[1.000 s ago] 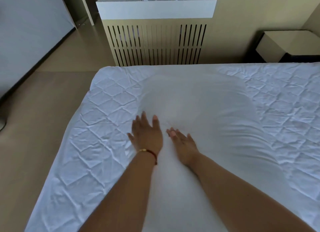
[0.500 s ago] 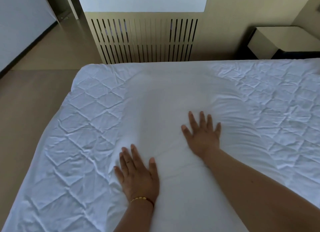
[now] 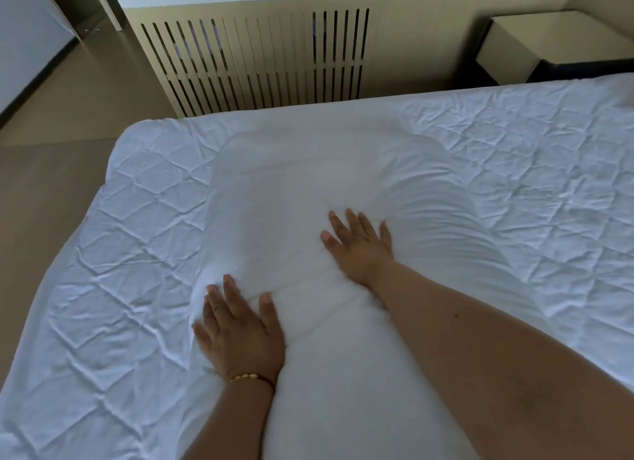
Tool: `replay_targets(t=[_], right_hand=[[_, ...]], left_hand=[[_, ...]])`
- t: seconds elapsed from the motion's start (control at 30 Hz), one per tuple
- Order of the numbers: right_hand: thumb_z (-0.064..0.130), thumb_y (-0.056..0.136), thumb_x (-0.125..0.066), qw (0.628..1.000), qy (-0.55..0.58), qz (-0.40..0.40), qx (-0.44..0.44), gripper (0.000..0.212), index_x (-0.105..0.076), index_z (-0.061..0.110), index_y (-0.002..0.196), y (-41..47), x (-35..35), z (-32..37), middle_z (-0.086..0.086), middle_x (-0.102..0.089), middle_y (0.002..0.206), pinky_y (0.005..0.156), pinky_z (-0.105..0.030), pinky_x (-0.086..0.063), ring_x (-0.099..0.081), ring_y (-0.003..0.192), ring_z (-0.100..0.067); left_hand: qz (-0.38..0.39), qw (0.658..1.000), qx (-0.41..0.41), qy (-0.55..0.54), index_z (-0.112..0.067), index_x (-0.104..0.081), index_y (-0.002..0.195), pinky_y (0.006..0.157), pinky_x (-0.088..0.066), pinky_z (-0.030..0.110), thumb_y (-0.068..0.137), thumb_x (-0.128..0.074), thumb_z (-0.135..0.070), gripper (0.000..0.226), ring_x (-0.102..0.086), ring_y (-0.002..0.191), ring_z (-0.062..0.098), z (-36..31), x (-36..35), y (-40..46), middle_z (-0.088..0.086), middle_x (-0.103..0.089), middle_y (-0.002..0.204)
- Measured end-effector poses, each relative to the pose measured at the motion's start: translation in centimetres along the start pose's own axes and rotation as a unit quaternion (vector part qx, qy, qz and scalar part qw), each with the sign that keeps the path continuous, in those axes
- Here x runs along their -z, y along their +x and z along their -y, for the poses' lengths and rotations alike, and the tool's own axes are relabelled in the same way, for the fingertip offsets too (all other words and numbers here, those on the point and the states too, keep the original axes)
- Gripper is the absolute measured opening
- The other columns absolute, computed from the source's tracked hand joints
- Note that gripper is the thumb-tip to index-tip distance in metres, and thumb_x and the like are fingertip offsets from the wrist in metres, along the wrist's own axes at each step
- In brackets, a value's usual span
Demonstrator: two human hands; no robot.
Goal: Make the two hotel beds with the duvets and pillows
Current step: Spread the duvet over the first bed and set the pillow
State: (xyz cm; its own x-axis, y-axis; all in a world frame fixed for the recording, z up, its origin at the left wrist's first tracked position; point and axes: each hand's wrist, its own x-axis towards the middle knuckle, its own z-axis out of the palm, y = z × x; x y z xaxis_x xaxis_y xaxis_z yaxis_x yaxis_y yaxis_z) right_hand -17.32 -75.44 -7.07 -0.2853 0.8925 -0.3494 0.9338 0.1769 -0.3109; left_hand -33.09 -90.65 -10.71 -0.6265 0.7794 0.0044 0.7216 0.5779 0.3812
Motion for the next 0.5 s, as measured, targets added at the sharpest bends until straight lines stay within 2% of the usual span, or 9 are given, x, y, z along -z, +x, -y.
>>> replay_targets(t=[0.07,0.13,0.17,0.23,0.27,0.3,0.37,0.43,0.5], right_hand=[[0.047,0.101,-0.016,0.998,-0.003,0.035,0.051,0.052,0.002,0.040,0.150,-1.9,2.0,-1.0,0.008,0.007,0.161,0.116,-0.045,0.007,0.005,0.147,-0.012],[0.029,0.104,-0.020,0.992,0.003,0.056,0.112,0.052,0.001,0.030,0.152,-4.4,4.2,-2.1,0.005,0.002,0.161,0.117,-0.041,0.000,0.000,0.148,-0.012],[0.029,0.104,-0.022,0.991,0.032,0.045,0.123,0.051,-0.003,0.027,0.152,-5.8,5.2,-2.8,0.005,-0.002,0.161,0.118,-0.038,-0.002,-0.003,0.147,-0.010],[0.055,0.097,-0.018,0.995,0.060,-0.043,0.071,0.059,-0.012,0.033,0.151,-8.8,6.2,-5.3,0.009,-0.009,0.160,0.118,-0.035,0.001,-0.005,0.146,-0.006],[0.070,0.084,-0.009,0.994,0.044,-0.101,0.017,0.074,-0.011,0.037,0.150,-10.4,6.2,-6.8,0.011,-0.008,0.160,0.118,-0.038,0.004,-0.003,0.147,-0.006],[0.075,0.072,0.000,0.990,0.020,-0.134,-0.036,0.086,-0.007,0.040,0.150,-12.1,5.8,-8.3,0.012,-0.004,0.160,0.117,-0.041,0.005,0.000,0.147,-0.009],[0.078,0.063,0.007,0.987,0.002,-0.124,-0.107,0.093,0.002,0.043,0.149,-15.5,4.1,-10.8,0.011,0.005,0.160,0.117,-0.045,0.004,0.006,0.147,-0.012],[0.086,0.063,0.008,0.990,0.031,-0.086,-0.109,0.095,0.007,0.044,0.148,-18.2,3.0,-12.0,0.011,0.010,0.160,0.118,-0.043,0.004,0.009,0.147,-0.011],[0.084,0.058,0.012,0.993,0.053,-0.054,-0.089,0.101,0.004,0.042,0.149,-19.6,2.8,-13.0,0.011,0.008,0.160,0.119,-0.038,0.004,0.007,0.147,-0.009]], left_hand=[[-0.030,0.999,0.002,-0.015,-0.011,-0.030,0.150,0.110,-0.019,0.068,0.089,-0.018,-0.059,0.078,-0.027,0.141,0.042,-2.0,2.1,0.0,0.026,-0.029,0.152],[-0.060,0.995,-0.084,-0.001,-0.015,-0.031,0.150,0.111,-0.009,0.066,0.092,-0.022,-0.053,0.070,-0.022,0.143,0.040,-4.5,3.8,0.3,0.023,-0.025,0.155],[-0.064,0.986,-0.150,0.021,-0.019,-0.031,0.150,0.114,-0.001,0.060,0.094,-0.022,-0.051,0.065,-0.020,0.145,0.036,-5.7,4.4,0.5,0.020,-0.024,0.157],[-0.019,0.971,-0.223,0.085,-0.027,-0.022,0.152,0.115,0.009,0.052,0.097,-0.017,-0.051,0.061,-0.012,0.149,0.028,-7.2,4.7,1.1,0.012,-0.018,0.160],[0.017,0.971,-0.211,0.112,-0.030,-0.014,0.154,0.116,0.009,0.052,0.098,-0.012,-0.052,0.060,-0.005,0.150,0.024,-7.4,4.6,1.5,0.008,-0.011,0.162],[0.057,0.973,-0.177,0.134,-0.032,-0.005,0.154,0.117,0.007,0.055,0.098,-0.009,-0.054,0.061,0.001,0.150,0.021,-7.2,4.4,2.0,0.005,-0.003,0.163],[0.121,0.973,-0.112,0.162,-0.032,0.004,0.154,0.117,0.003,0.057,0.096,-0.007,-0.058,0.065,0.006,0.150,0.017,-6.7,4.2,2.6,0.000,0.006,0.163],[0.163,0.969,-0.080,0.169,-0.033,0.004,0.154,0.117,0.003,0.057,0.096,-0.008,-0.060,0.065,0.005,0.150,0.016,-7.3,5.0,2.4,-0.002,0.007,0.163],[0.174,0.976,-0.026,0.132,-0.029,-0.003,0.155,0.117,0.001,0.057,0.096,-0.012,-0.060,0.067,0.000,0.150,0.019,-9.7,6.1,1.6,0.001,0.001,0.163]])
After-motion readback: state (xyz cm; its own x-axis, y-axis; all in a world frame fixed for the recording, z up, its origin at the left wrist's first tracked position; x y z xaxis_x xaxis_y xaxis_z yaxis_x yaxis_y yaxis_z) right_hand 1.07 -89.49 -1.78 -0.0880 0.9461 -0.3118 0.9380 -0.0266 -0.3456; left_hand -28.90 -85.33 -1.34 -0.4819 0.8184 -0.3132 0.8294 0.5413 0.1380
